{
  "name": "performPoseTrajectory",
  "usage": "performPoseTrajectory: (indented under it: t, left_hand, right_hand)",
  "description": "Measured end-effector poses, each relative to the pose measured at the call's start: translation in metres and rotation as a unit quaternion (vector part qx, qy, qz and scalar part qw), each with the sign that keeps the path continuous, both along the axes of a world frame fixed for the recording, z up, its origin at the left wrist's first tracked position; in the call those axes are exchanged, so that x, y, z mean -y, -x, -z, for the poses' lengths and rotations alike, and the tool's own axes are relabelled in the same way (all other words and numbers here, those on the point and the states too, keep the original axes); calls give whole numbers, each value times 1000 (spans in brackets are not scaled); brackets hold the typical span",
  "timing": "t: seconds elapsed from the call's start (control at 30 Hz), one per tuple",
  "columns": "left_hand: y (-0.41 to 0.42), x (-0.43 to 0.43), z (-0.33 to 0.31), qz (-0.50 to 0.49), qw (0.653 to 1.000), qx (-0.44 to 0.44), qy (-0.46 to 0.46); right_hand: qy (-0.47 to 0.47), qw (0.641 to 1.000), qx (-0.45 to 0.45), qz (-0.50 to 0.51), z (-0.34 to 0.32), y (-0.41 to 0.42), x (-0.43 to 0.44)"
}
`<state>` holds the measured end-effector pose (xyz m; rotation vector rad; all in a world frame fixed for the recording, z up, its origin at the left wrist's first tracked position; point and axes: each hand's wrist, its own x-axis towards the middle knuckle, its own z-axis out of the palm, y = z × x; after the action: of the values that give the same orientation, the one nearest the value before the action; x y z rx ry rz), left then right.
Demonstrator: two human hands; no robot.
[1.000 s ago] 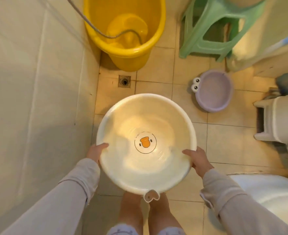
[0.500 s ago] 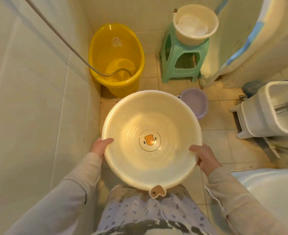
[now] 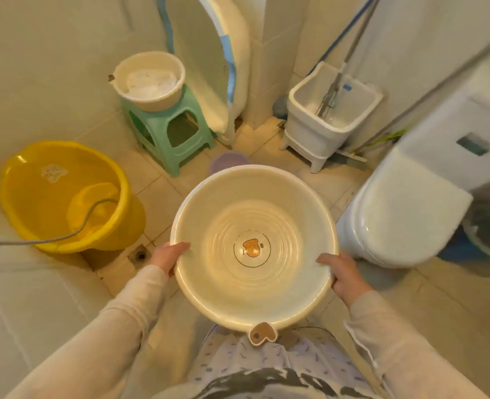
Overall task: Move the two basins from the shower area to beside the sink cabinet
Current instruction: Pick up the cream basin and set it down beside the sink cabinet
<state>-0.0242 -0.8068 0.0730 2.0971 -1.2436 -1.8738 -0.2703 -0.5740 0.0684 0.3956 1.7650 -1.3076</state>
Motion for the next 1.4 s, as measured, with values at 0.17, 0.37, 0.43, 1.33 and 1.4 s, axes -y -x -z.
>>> performPoseTrajectory:
  t: [0.17, 0.37, 0.43, 1.33, 1.4]
  left_hand:
    - [45, 4, 4, 169, 985, 24, 0]
    - [114, -49, 5, 372, 928, 12, 0]
    - [136, -79, 2, 433, 901, 18, -14]
    - [251, -607, 14, 733, 678, 8, -50]
    - [264, -639, 12, 748, 663, 3, -40]
  right_hand:
    - [0, 989, -4, 149, 3, -40, -69]
    - [-29, 944, 4, 329, -2, -103, -159]
    - [-27, 923, 4, 384, -4, -123, -190]
    - [-38, 687, 5, 726, 4, -251, -600]
    - [-31, 671, 1, 741, 6, -247, -621]
